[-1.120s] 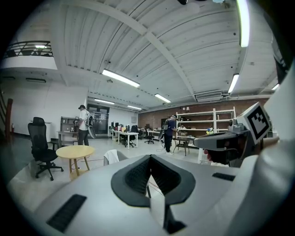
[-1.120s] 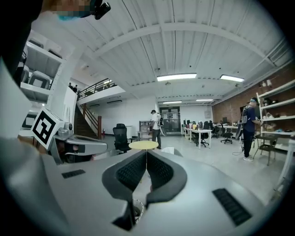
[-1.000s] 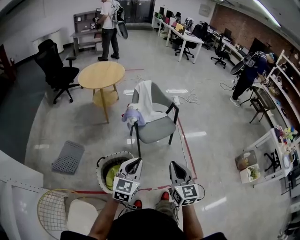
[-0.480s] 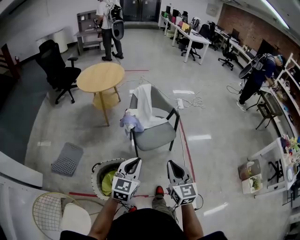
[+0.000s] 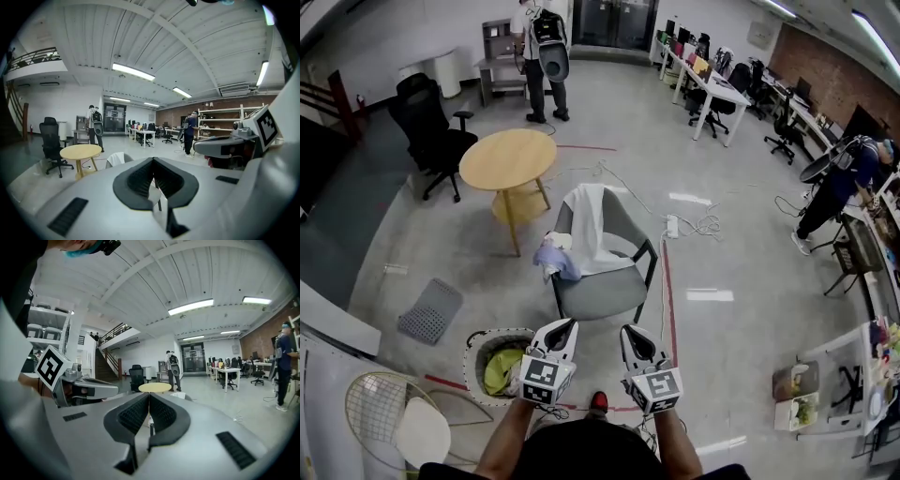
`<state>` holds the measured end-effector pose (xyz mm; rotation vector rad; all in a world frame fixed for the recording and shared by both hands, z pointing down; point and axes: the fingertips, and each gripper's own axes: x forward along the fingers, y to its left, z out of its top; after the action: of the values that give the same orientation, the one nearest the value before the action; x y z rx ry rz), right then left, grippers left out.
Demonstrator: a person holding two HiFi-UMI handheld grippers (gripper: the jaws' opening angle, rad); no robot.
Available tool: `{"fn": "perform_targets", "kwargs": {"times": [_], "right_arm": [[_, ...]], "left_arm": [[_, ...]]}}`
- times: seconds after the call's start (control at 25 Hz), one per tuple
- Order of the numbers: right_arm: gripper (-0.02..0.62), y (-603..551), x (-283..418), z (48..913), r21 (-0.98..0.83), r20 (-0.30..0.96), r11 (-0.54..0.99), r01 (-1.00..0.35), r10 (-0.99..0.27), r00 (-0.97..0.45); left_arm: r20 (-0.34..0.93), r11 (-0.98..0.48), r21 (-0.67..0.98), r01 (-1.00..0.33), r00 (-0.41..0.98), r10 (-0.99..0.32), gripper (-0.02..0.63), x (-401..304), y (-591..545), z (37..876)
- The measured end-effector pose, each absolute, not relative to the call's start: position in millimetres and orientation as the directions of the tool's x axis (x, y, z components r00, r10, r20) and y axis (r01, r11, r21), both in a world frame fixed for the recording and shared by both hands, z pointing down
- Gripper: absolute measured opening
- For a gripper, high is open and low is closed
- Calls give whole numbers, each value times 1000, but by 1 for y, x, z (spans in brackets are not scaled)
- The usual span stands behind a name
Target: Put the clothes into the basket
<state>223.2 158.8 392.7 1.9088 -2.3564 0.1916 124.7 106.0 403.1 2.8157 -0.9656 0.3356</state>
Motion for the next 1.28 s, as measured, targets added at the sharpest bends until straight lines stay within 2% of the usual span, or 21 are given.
{"fn": "perform_targets", "kwargs": {"times": [0.28, 0.68, 1.28], "right_arm": [[28, 138, 255, 408, -44, 157, 292, -955, -942, -295], [28, 80, 260, 426, -100, 168, 361, -927, -912, -374], [28, -103, 241, 475, -172, 271, 382, -908, -868, -416]], "left_arm": [[292, -722, 64, -688, 705, -646, 6, 149, 91, 415], [338, -634, 54, -771, 612, -715, 6, 136, 41, 429], [447, -583, 102, -806, 561, -697, 6, 110, -130, 486]]}}
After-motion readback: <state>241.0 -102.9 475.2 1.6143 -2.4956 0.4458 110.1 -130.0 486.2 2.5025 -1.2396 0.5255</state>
